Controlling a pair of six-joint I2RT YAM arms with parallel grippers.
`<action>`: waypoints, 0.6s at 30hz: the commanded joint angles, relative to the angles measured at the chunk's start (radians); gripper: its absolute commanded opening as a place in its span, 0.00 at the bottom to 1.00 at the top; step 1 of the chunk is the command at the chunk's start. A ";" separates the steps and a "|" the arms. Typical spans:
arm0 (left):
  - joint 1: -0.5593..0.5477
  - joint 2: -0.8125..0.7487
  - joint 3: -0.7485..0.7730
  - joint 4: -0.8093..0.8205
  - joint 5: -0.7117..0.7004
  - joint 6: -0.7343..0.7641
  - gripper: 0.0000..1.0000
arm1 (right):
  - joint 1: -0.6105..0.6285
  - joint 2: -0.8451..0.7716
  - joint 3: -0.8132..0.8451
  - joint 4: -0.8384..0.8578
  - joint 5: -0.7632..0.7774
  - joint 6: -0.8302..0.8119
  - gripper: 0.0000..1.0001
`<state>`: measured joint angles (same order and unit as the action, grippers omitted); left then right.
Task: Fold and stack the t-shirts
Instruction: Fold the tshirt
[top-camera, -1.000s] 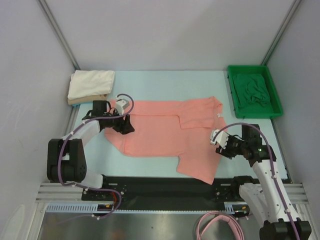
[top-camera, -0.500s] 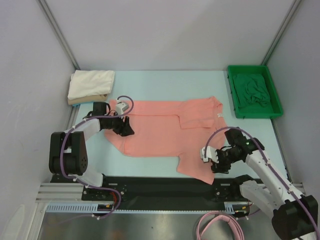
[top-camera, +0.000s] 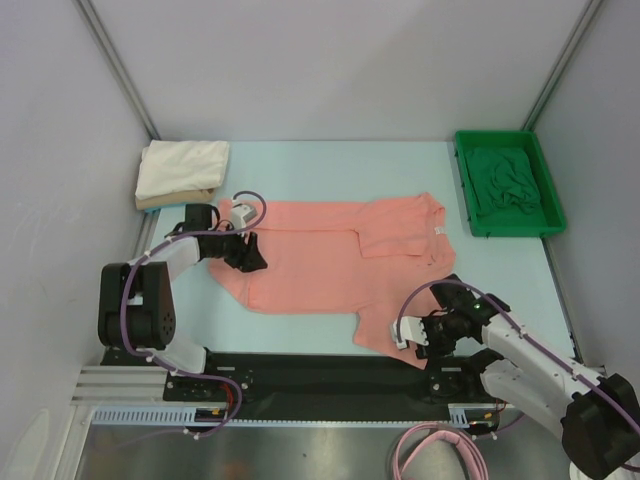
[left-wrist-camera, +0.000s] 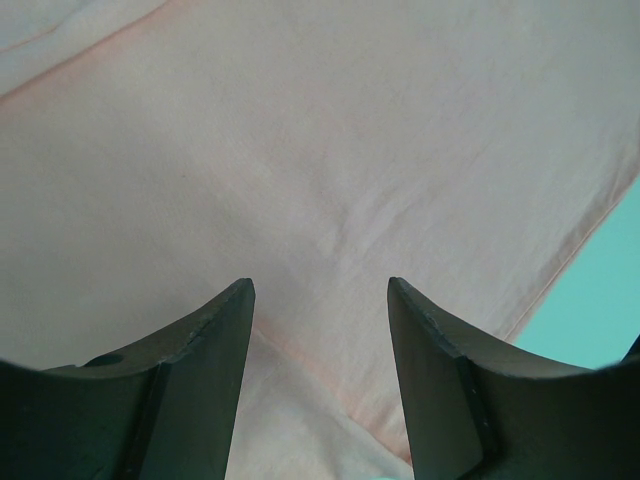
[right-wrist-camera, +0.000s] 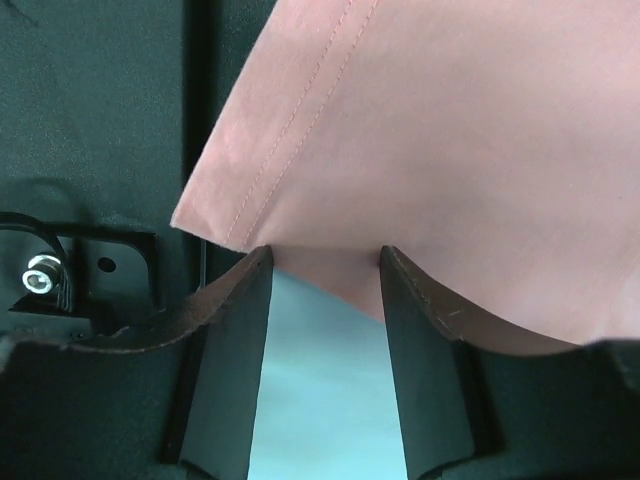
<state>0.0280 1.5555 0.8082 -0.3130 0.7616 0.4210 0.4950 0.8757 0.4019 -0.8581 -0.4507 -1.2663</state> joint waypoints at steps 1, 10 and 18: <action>0.012 0.005 0.040 0.005 0.013 0.027 0.61 | 0.005 0.005 -0.029 0.103 0.070 0.002 0.51; 0.019 -0.012 0.037 -0.008 0.013 0.029 0.61 | 0.008 -0.021 0.000 0.025 0.054 -0.034 0.48; 0.018 -0.031 0.043 -0.033 -0.044 0.032 0.61 | 0.020 0.002 0.006 0.037 0.066 -0.022 0.31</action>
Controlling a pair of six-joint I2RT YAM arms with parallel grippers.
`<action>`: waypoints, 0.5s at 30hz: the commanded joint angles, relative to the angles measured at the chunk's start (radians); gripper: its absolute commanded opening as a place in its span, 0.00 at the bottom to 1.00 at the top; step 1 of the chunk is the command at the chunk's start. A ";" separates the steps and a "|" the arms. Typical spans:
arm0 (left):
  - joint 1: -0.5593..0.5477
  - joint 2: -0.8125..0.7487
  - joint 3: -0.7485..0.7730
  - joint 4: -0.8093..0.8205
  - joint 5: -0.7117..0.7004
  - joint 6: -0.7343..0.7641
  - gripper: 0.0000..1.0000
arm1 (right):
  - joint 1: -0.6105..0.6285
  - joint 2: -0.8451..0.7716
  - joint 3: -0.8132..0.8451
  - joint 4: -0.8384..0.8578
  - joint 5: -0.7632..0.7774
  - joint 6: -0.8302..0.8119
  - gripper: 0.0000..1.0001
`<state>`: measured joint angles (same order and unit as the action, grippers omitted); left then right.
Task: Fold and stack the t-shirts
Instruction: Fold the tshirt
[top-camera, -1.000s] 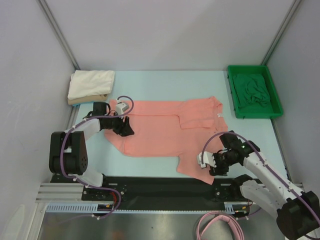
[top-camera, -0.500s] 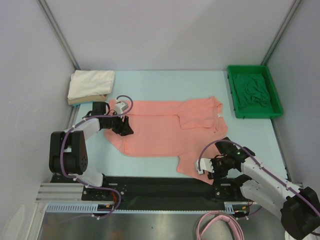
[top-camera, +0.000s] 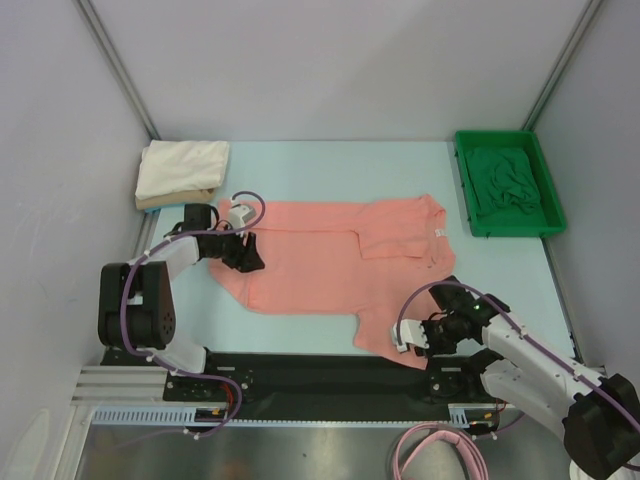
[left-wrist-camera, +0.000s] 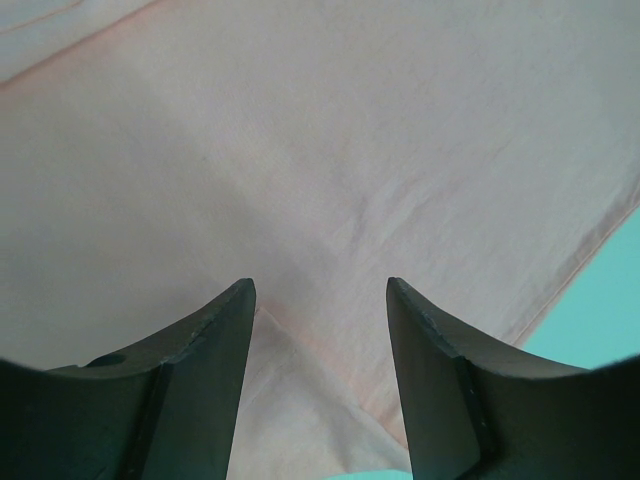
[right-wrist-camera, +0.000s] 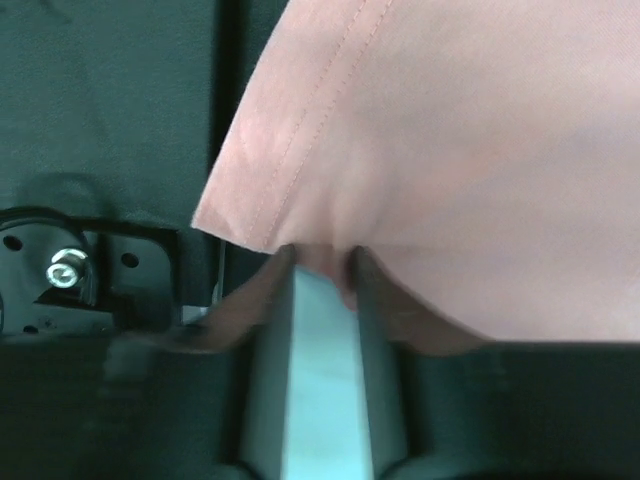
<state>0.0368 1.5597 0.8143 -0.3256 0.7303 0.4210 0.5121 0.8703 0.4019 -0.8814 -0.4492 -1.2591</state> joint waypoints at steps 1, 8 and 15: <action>0.011 -0.044 0.037 -0.032 -0.023 0.042 0.61 | 0.003 0.003 0.006 0.061 0.073 -0.029 0.22; 0.009 -0.134 0.026 -0.220 -0.132 0.120 0.61 | -0.009 -0.066 0.032 0.058 0.130 0.015 0.00; 0.006 -0.170 0.014 -0.346 -0.186 0.180 0.62 | -0.014 -0.048 0.037 0.116 0.132 0.076 0.00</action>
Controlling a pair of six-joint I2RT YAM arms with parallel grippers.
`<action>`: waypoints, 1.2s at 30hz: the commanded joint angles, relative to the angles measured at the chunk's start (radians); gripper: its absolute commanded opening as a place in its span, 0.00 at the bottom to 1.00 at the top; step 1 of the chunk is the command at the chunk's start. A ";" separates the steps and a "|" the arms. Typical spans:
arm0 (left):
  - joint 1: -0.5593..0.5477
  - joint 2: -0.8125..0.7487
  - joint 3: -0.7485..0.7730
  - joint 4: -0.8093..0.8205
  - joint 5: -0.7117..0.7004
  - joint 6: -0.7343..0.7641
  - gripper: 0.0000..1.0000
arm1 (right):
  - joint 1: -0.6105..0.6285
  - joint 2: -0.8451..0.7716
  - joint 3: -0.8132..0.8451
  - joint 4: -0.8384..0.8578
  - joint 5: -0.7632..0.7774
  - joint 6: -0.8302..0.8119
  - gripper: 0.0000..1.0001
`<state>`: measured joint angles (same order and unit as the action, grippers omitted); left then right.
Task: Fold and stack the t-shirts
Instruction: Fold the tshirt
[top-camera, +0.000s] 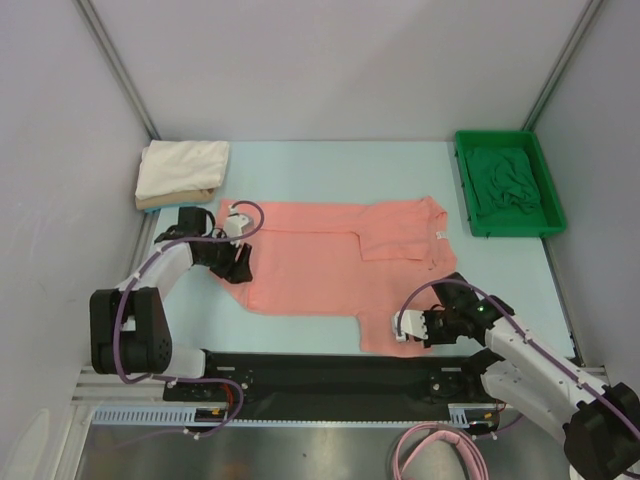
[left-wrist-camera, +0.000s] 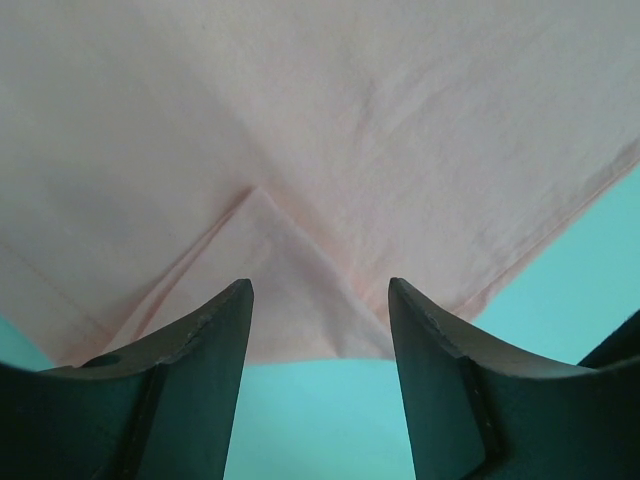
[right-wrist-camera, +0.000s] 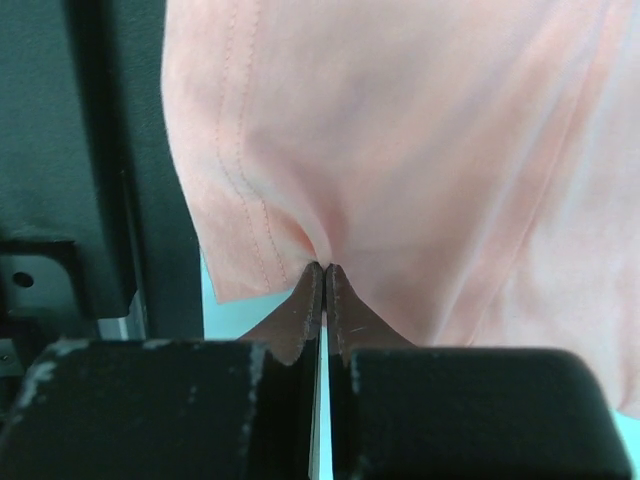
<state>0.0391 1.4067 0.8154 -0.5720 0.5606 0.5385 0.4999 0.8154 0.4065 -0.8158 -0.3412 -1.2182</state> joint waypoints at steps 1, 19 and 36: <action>0.002 -0.011 0.018 -0.114 -0.014 0.070 0.62 | 0.003 0.011 0.034 0.053 0.024 0.040 0.00; -0.030 0.155 0.071 -0.026 -0.097 -0.044 0.58 | 0.026 0.013 0.029 0.090 0.045 0.077 0.00; -0.085 0.100 0.051 0.046 -0.146 -0.097 0.00 | 0.025 0.016 0.022 0.119 0.068 0.101 0.00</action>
<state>-0.0437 1.5742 0.8745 -0.5575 0.4255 0.4484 0.5209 0.8330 0.4065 -0.7254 -0.2916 -1.1336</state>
